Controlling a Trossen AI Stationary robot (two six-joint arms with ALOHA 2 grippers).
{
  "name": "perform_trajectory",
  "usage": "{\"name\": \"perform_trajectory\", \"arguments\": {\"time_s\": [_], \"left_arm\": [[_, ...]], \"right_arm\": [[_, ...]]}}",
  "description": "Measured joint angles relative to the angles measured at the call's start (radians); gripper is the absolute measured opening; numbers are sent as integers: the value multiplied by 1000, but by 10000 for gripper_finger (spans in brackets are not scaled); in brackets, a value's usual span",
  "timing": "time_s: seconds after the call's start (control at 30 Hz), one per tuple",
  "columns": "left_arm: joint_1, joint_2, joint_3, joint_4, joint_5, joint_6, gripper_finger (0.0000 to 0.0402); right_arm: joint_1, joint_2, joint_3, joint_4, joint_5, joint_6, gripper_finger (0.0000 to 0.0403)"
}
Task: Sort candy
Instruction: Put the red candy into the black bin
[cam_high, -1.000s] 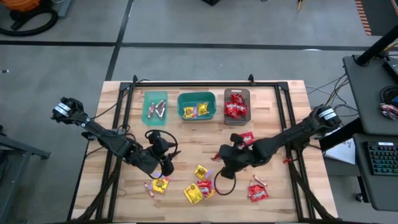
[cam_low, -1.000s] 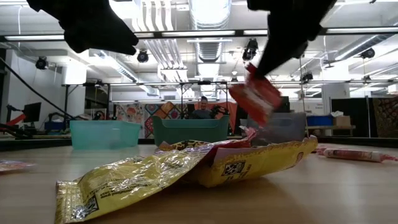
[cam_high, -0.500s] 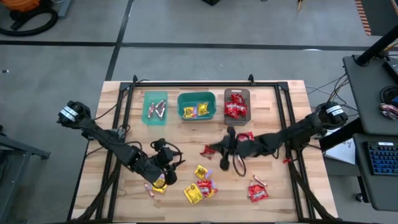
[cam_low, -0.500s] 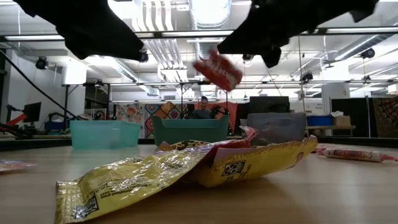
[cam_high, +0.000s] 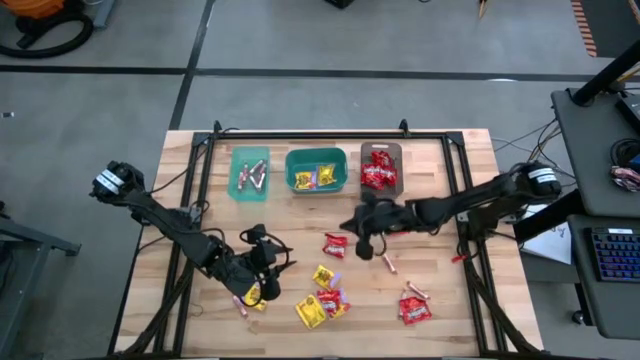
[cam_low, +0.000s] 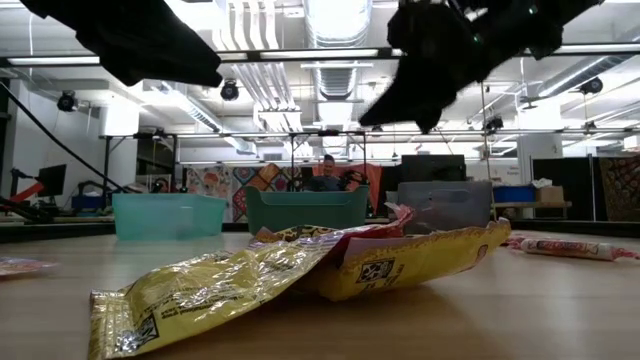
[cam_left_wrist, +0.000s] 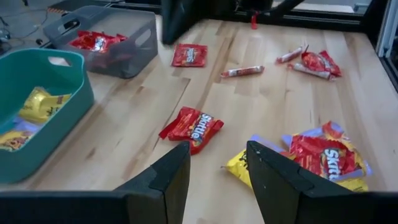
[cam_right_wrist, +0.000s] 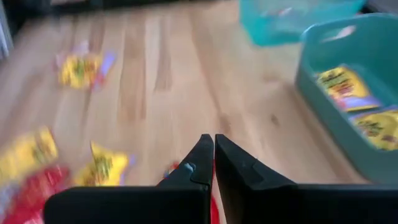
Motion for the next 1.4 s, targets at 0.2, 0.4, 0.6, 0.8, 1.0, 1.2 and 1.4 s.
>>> {"name": "perform_trajectory", "arguments": {"time_s": [0.2, 0.4, 0.6, 0.8, 1.0, 1.2, 1.4], "left_arm": [[0, 0, 0, 1, 0, 16, 141], [0, 0, 0, 4, 0, 16, 141], [0, 1, 0, 7, -8, 23, 141], [0, 1, 0, 8, -8, 23, 141], [0, 1, 0, 7, -9, 23, 141], [2, 1, 0, 7, -9, 23, 141], [2, 1, 0, 7, -9, 23, 141]], "right_arm": [[21, 118, -4, 38, -31, -54, 15], [21, 197, -3, 84, -72, 2, 74], [23, 291, 28, 95, -35, 31, 138], [23, 321, 62, 81, -18, 31, 169], [28, 317, 112, -56, -15, 25, 183], [53, 320, 187, -225, 11, 19, 183], [70, 334, 242, -296, 65, 16, 183]]}}
